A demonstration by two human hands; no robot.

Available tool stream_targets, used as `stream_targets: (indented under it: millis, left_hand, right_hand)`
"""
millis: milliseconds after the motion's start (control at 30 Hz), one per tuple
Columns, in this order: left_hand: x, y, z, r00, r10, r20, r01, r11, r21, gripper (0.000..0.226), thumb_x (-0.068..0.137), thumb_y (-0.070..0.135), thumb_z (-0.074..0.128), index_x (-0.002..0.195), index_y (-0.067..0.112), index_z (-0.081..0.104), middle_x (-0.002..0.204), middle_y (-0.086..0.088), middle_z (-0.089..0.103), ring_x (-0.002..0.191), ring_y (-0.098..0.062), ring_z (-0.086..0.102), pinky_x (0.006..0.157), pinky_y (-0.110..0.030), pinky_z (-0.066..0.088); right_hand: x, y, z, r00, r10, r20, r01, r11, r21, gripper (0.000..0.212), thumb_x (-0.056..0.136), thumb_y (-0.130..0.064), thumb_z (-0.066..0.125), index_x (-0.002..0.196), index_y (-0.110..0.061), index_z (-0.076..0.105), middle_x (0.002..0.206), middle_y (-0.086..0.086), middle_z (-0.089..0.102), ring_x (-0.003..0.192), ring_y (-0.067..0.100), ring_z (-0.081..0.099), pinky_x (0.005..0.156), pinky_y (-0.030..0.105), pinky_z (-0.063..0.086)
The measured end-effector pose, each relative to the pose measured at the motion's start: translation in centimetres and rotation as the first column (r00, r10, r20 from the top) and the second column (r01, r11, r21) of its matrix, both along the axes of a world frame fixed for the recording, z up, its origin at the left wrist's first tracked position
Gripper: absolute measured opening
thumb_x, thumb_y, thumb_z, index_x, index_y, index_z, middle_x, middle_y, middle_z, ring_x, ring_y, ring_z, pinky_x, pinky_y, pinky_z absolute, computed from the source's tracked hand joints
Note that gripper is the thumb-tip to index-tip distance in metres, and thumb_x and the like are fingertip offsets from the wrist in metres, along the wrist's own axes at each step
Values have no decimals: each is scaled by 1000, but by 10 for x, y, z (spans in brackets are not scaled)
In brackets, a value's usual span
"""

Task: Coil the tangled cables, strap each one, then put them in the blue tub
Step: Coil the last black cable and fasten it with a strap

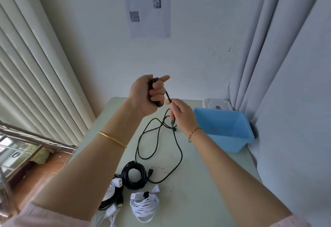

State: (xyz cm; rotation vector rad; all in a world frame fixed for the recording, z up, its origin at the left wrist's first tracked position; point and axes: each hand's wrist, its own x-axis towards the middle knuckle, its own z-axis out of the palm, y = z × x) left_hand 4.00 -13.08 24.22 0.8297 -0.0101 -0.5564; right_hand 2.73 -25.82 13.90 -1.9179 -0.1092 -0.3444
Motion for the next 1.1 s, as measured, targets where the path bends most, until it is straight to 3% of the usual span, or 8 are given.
stream_targets:
  millis: [167,300,400,567,700,800,933,1100]
  left_hand:
    - [11,5,17,981,68,183,-74,997,27,25,103,22,28,101,7,48,56,4,51,41,-9,36,43,-17,36]
    - [22,9,38,936,83,343,-116,990,77,11,102,17,40,96,12,47,67,0,60,50,-12,47,75,-30,56]
    - [23,6,36,896,87,435,-163,976,142,10,102,17,43,108,12,48,74,-4,69,56,-13,55,94,-44,49]
    - [12,7,17,723,-93,684,-343,812,472,16,99,12,43,100,12,59,85,-5,72,68,-11,63,94,-34,49]
    - [6,5,12,622,-377,686,-379,622,685,18,98,10,42,97,-5,52,88,-9,73,87,19,57,92,-18,43]
    - [-7,9,19,657,-496,567,-187,621,761,16,101,15,39,116,14,45,75,-12,68,67,-15,65,68,-23,52]
    - [-15,14,22,638,-635,435,27,583,812,40,104,29,30,122,0,50,62,-8,61,46,-16,46,49,-24,35]
    - [-16,6,21,638,-687,347,549,722,421,59,101,38,21,97,4,70,41,7,34,35,-5,23,37,-15,31]
  right_hand:
    - [-19,7,25,982,180,-60,-174,981,85,20,99,-17,41,107,-10,58,56,-4,54,48,13,51,66,43,56]
    - [-42,7,48,931,297,-212,-313,949,-45,23,99,-20,44,103,-3,59,58,3,62,51,23,57,52,23,48]
    - [-53,10,69,908,304,-287,-347,931,-114,22,98,-20,46,102,-1,57,57,4,62,47,23,56,47,20,45]
    - [-58,-2,98,983,71,-170,-128,926,-354,16,90,-10,48,86,-8,64,50,-2,57,41,16,50,52,32,47]
    - [-56,-8,110,996,-72,51,88,880,-468,12,82,-15,59,79,-18,70,57,-11,58,57,8,53,66,33,49]
    - [-55,-17,116,970,-178,166,227,908,-353,22,81,-5,57,81,-21,72,72,-13,64,68,2,57,69,26,50]
    - [-51,-28,114,970,-210,121,203,977,69,27,85,2,55,84,-18,74,73,-5,66,60,3,55,63,25,51]
    - [-46,-20,89,989,-148,-11,146,955,257,23,91,-5,52,90,-19,70,58,-5,52,51,5,44,57,24,41]
